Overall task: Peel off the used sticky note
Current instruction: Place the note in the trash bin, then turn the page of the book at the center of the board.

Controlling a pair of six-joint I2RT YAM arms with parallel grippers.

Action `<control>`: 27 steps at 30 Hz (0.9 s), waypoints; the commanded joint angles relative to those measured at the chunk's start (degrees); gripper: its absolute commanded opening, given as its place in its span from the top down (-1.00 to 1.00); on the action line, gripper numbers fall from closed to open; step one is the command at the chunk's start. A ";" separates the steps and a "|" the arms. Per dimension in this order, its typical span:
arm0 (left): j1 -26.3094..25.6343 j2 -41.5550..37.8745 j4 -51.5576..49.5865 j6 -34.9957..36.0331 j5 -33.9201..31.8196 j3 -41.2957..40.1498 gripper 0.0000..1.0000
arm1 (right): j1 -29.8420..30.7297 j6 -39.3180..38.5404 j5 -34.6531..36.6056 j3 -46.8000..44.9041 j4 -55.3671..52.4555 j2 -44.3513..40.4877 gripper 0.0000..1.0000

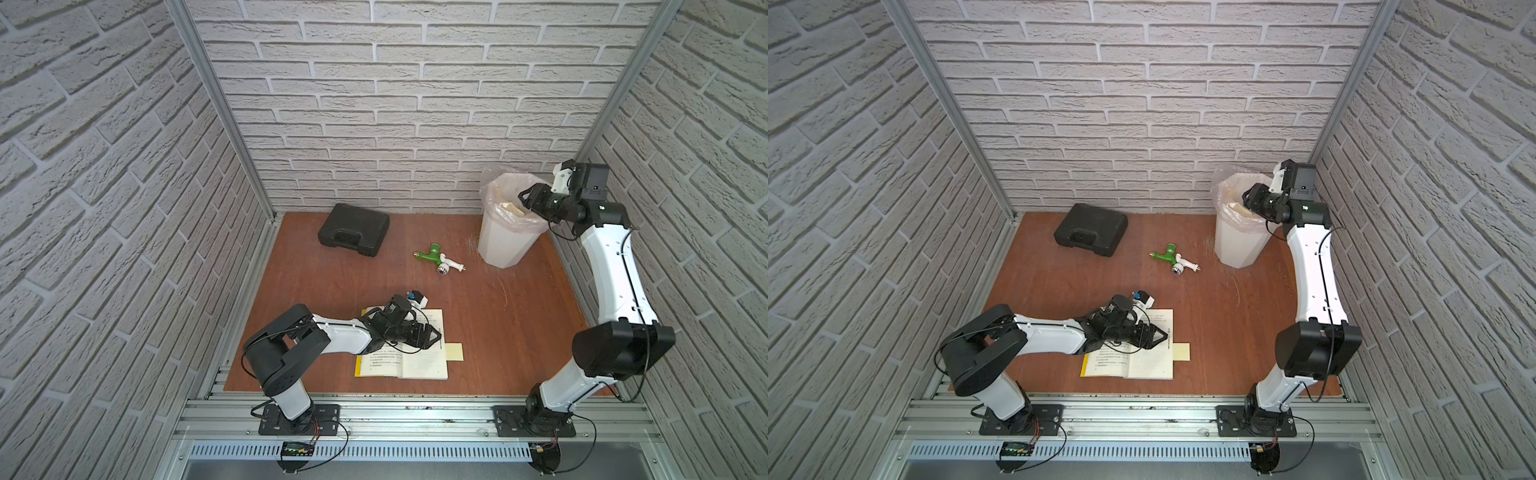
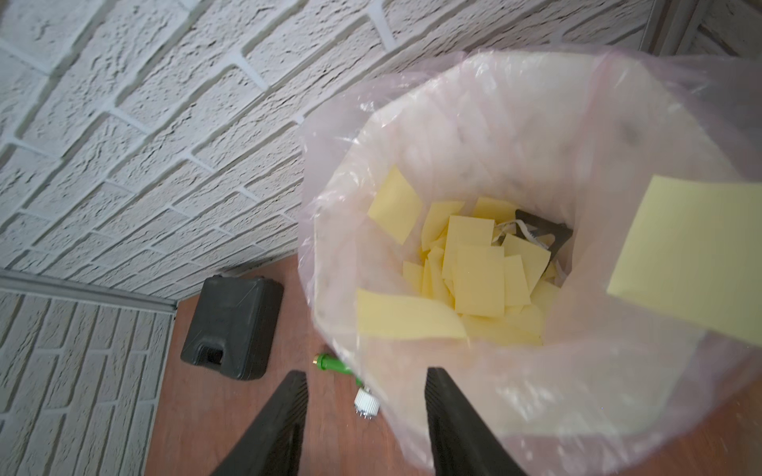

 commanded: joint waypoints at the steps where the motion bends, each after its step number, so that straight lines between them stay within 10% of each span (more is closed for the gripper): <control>1: -0.09 -0.13 -5.78 -0.35 -1.78 -2.28 -0.60 | 1.96 1.67 -4.63 -9.14 6.40 -9.05 -0.05; 27: 3.94 -13.87 -2.67 -5.17 2.48 -8.74 -0.64 | 26.27 20.54 -7.35 -73.04 20.15 -43.31 -0.20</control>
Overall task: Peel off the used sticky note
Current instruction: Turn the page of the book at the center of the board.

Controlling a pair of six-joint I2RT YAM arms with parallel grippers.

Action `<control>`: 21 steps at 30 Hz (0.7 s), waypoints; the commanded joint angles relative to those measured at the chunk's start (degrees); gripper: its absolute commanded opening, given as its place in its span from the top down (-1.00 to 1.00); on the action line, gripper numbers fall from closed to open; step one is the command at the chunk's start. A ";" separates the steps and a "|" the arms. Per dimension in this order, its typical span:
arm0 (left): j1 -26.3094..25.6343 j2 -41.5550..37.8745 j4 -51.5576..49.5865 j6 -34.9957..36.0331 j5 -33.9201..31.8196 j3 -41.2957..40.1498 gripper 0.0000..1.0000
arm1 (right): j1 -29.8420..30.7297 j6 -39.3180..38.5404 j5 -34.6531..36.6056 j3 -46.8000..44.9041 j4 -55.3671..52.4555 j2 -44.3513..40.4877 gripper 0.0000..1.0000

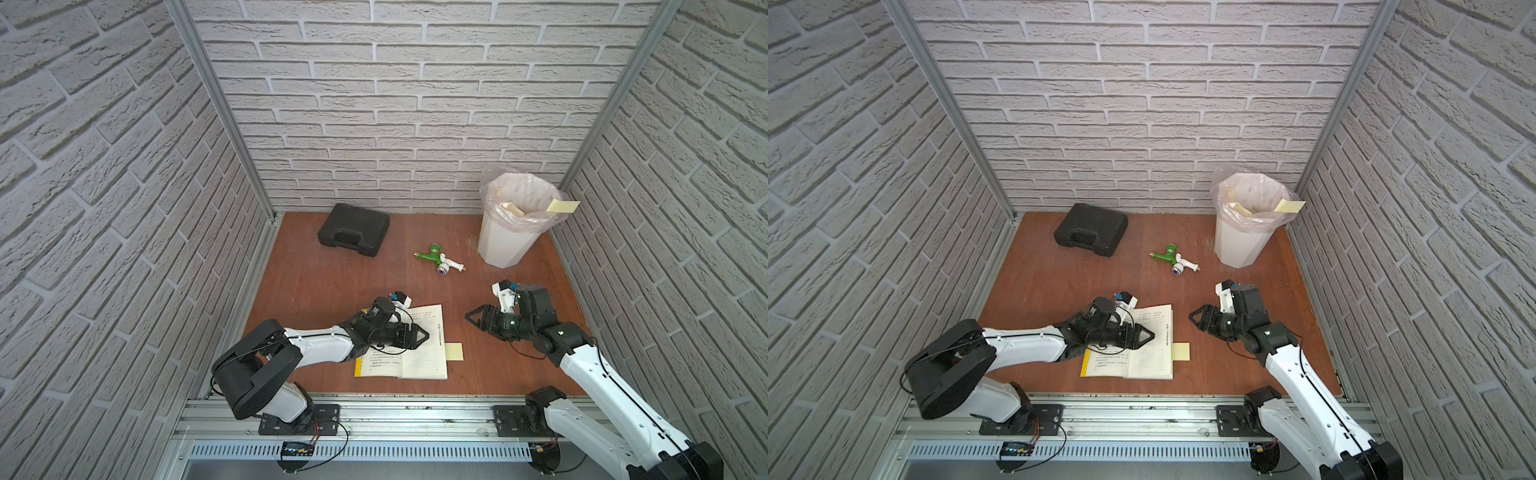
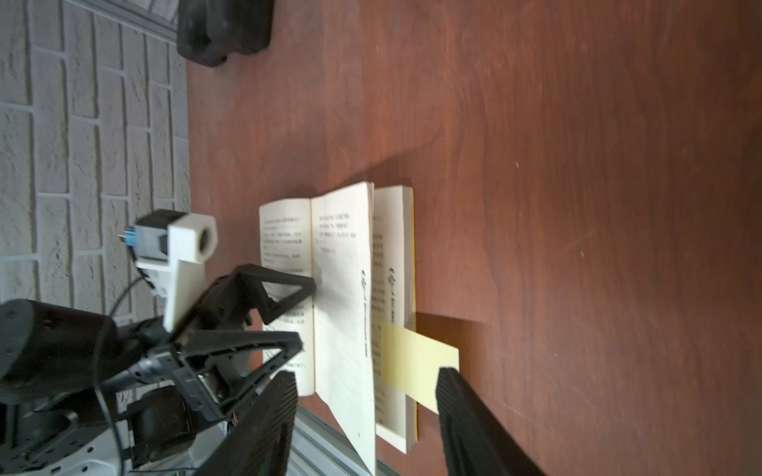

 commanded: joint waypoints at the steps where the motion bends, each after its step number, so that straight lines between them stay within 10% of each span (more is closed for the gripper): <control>1: 0.53 -2.46 -0.54 0.02 0.51 -1.03 -0.64 | 3.33 6.15 0.02 -3.59 9.02 -1.42 -0.20; 21: 1.93 -10.82 -4.06 -0.11 -1.65 -6.25 -0.64 | 18.76 12.87 4.45 -8.50 26.14 14.76 -0.28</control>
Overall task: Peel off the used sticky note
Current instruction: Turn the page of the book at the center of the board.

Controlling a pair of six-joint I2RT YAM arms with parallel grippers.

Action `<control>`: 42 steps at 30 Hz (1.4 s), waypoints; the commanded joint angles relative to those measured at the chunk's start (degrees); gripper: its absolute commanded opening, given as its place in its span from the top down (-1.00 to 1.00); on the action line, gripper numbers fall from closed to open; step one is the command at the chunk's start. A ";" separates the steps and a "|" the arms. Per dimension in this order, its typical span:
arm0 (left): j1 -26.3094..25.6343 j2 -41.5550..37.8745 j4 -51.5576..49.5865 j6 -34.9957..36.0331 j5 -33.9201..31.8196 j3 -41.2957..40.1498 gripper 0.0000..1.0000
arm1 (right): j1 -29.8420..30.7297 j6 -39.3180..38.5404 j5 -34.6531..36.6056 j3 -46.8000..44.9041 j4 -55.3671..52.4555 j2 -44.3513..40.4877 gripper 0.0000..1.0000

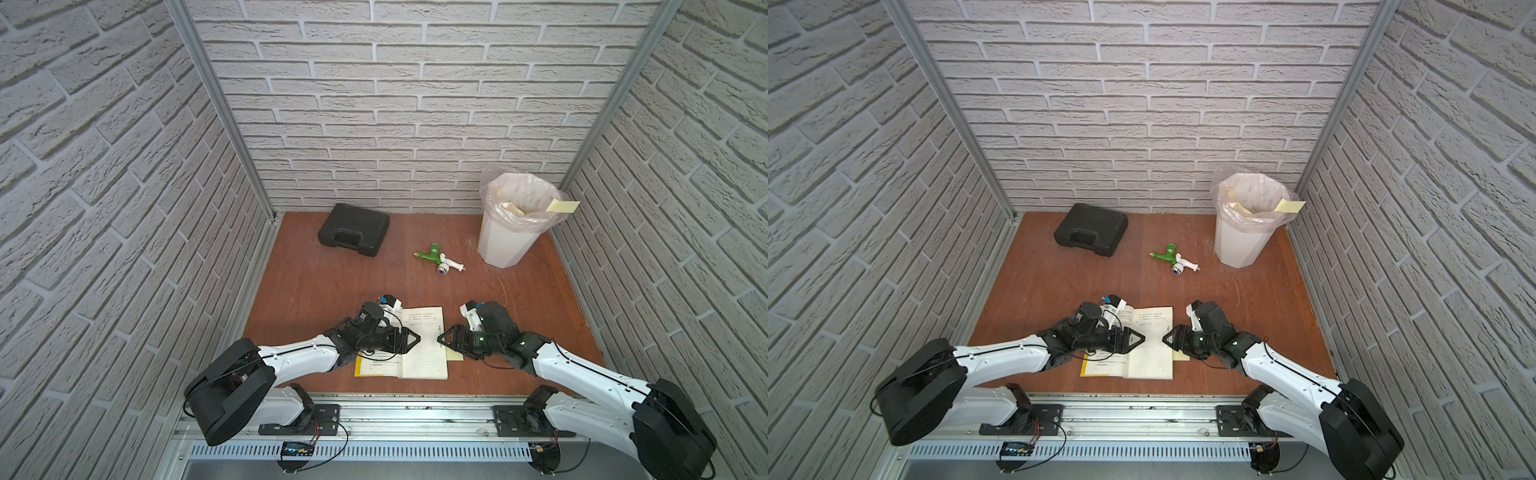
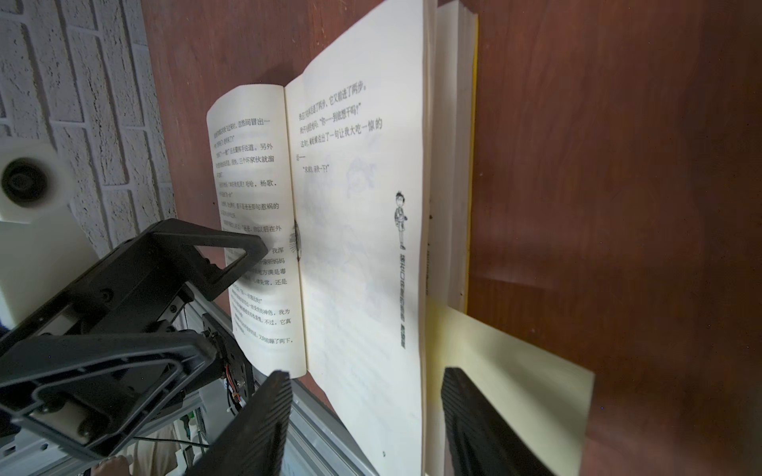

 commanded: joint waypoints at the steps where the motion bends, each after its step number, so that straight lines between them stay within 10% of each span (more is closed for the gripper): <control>1: 0.72 -1.86 -0.65 0.15 -0.97 -1.33 -0.65 | 0.94 0.65 1.96 -0.29 4.65 1.58 -0.28; 32: 2.53 -5.25 -3.19 0.56 -1.04 -3.07 -0.64 | 7.62 2.43 2.35 8.91 4.64 3.80 -0.31; 42: 4.87 -15.73 -13.68 2.83 -2.93 -2.46 -0.65 | 11.85 3.49 -0.55 16.69 11.86 16.82 -0.31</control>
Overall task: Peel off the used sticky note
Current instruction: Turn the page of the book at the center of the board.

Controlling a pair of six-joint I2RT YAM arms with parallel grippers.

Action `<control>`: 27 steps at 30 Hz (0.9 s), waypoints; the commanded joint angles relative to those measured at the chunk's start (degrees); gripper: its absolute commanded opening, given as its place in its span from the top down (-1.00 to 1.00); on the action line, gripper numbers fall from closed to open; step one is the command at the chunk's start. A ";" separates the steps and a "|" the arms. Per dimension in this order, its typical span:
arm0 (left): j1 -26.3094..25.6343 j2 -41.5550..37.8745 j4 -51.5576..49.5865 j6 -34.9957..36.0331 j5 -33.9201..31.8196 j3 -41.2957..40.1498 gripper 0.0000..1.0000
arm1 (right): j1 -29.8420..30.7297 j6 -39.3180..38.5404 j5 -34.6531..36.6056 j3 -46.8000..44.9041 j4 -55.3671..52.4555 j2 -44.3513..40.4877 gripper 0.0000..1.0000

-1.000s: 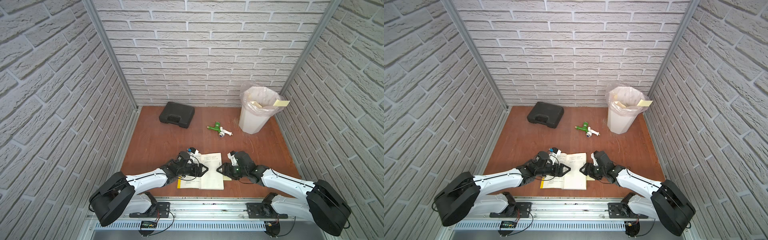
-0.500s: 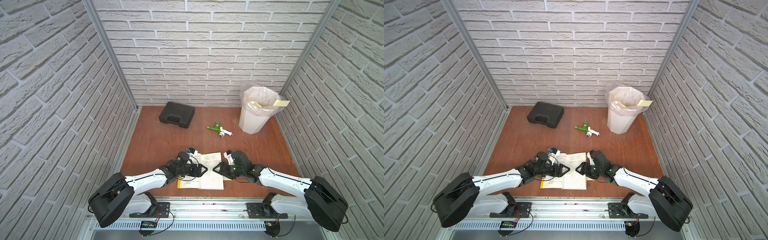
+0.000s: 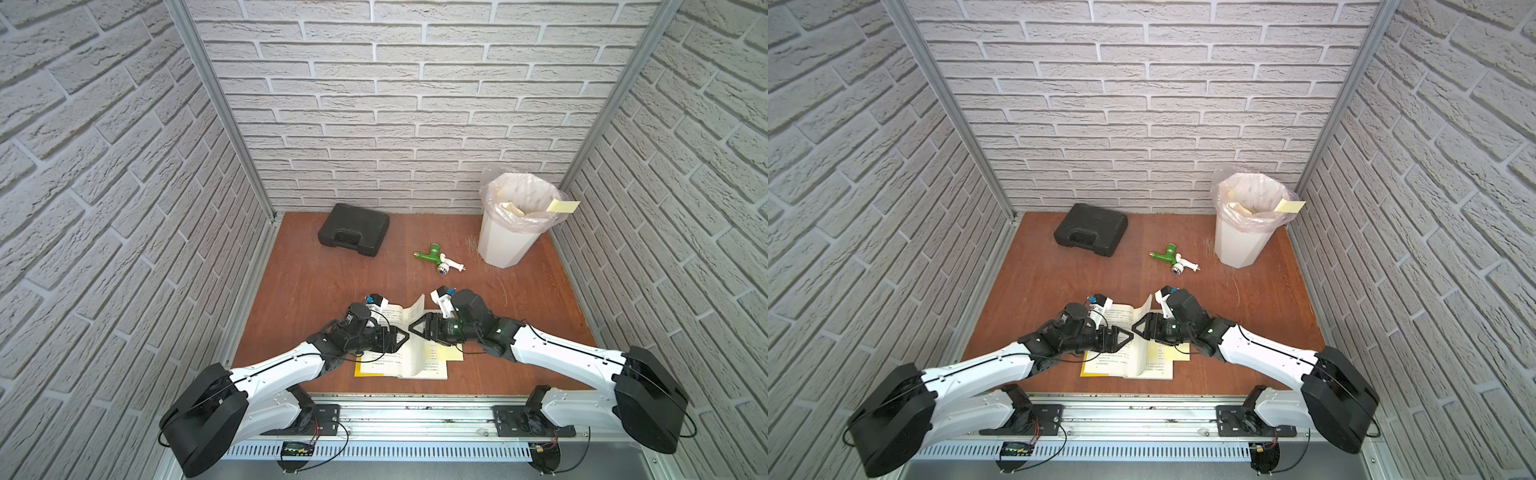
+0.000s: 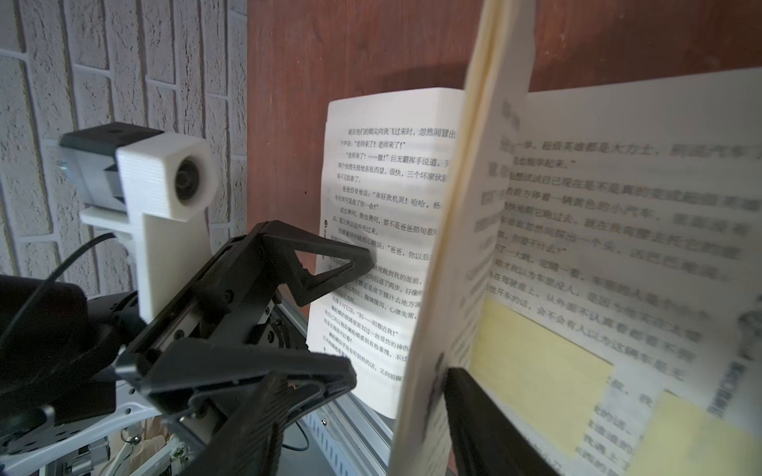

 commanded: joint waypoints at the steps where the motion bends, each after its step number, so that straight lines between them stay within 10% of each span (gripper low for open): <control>1: 1.35 -4.76 -5.38 2.01 -1.67 -0.15 -0.65 | 1.23 0.37 -1.61 3.02 4.94 4.72 -0.31; 27: 4.04 -27.49 -26.93 6.48 -5.86 4.80 -0.66 | 1.36 -2.17 -10.95 15.87 12.30 31.59 -0.28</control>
